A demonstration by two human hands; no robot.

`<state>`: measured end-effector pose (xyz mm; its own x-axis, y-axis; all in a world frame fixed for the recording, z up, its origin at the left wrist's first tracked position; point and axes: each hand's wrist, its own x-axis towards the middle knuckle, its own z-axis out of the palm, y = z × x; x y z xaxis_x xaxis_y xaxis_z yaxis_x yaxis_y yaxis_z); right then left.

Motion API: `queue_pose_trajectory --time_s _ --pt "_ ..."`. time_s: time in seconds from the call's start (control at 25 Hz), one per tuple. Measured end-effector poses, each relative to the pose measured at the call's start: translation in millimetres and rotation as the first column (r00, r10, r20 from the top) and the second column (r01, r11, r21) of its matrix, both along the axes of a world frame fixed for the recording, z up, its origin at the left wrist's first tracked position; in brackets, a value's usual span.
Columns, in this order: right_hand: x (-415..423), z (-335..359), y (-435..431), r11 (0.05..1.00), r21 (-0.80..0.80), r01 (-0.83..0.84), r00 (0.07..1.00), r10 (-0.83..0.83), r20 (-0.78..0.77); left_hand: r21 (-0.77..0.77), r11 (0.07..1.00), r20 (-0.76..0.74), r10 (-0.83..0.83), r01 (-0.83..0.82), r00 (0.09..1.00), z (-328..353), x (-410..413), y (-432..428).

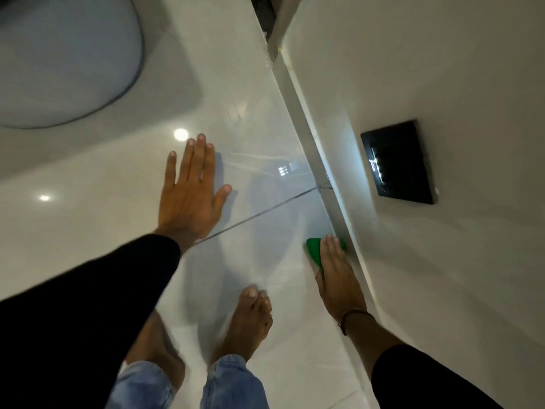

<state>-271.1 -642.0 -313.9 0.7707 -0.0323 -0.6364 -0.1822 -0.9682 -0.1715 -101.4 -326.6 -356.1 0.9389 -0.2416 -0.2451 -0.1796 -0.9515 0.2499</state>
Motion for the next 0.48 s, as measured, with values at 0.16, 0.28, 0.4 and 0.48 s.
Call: queue_pose_trajectory --time_s 0.16,0.28,0.4,0.48 --pt "54 74 60 0.998 0.059 -0.008 0.997 0.003 0.080 0.012 0.996 -0.031 0.084 -0.083 0.996 92 -21 18" --pt "96 132 103 0.993 0.099 -0.070 0.989 0.057 0.134 0.052 0.988 -0.055 0.146 -0.143 0.988 165 -29 40" --pt "141 204 149 0.976 0.178 -0.128 0.977 0.093 0.189 0.091 0.980 -0.040 0.183 -0.179 0.982 248 -25 74" --pt "169 252 181 0.959 0.209 -0.191 0.957 0.135 0.256 0.116 0.968 -0.015 0.227 -0.224 0.974 300 -18 101"
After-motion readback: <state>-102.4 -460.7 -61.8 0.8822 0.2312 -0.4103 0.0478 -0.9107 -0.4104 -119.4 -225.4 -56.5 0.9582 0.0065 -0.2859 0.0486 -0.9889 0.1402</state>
